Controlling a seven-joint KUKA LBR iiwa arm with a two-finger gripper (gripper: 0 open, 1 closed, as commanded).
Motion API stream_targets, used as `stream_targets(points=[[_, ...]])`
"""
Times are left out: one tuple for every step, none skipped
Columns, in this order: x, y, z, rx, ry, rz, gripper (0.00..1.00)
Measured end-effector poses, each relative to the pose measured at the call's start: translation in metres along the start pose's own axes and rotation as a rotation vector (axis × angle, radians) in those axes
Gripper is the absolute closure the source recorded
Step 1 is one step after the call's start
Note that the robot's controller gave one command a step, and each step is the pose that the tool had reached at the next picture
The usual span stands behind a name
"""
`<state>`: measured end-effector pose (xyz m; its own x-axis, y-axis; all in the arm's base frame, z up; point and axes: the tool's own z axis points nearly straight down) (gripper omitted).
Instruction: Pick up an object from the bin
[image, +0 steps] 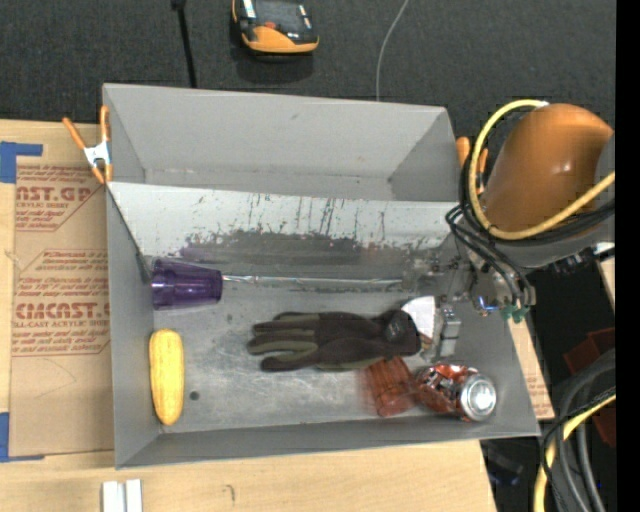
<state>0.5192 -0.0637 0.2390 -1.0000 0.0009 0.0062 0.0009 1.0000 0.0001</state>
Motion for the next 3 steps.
stream_targets(points=[[-0.001, 0.0, -0.005, 0.001, -0.008, -0.001, 0.0], [-0.009, 0.018, 0.045, 0.002, -0.014, -0.069, 0.0], [0.015, 0.029, 0.086, 0.0, -0.008, -0.126, 0.0]])
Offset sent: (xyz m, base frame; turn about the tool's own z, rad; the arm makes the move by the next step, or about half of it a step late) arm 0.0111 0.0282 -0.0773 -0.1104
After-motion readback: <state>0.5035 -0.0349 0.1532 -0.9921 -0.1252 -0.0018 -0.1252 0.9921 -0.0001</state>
